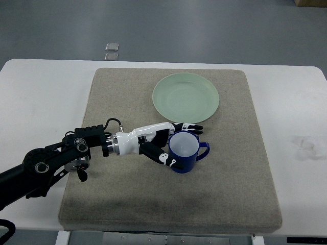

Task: Place cup left of plate with left hand
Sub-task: 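Close the left hand fingers around the blue mug body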

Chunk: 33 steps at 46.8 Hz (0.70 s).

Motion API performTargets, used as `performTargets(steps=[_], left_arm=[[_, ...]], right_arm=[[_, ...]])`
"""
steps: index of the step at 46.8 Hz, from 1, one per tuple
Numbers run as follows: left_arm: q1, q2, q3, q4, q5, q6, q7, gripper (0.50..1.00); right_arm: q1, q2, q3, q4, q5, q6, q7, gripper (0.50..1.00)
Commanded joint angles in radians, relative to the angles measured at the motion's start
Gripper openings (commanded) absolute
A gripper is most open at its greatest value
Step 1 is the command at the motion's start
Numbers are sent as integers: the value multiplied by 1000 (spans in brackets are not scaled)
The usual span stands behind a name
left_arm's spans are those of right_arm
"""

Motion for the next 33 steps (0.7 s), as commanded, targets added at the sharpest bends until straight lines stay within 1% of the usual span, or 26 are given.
performTargets(steps=[1, 8, 10, 15, 18, 21, 23, 27, 30, 33], left_arm=[[0, -1, 1, 0, 1, 0, 0, 981], [0, -1, 7, 0, 27, 3, 0, 969], [2, -1, 7, 0, 38, 6, 0, 945], [2, -1, 7, -2, 48, 20, -1, 934], [0, -1, 7, -2, 48, 20, -1, 900], [0, -2, 7, -3, 48, 20, -1, 885], [0, -2, 7, -6, 48, 20, -1, 859], [2, -1, 7, -9, 47, 20, -1, 851], [2, -2, 7, -11, 47, 20, -1, 819], [2, -1, 7, -14, 47, 20, -1, 816]], right_arm=[[0, 0, 0, 0, 0, -1, 0, 932], [0, 0, 0, 0, 0, 0, 0, 932], [0, 0, 0, 0, 0, 0, 0, 932], [0, 0, 0, 0, 0, 0, 0, 932], [0, 0, 0, 0, 0, 0, 0, 932], [0, 0, 0, 0, 0, 0, 0, 932], [0, 0, 0, 0, 0, 0, 0, 932], [0, 0, 0, 0, 0, 0, 0, 932], [0, 0, 0, 0, 0, 0, 0, 932], [0, 0, 0, 0, 0, 0, 0, 932]])
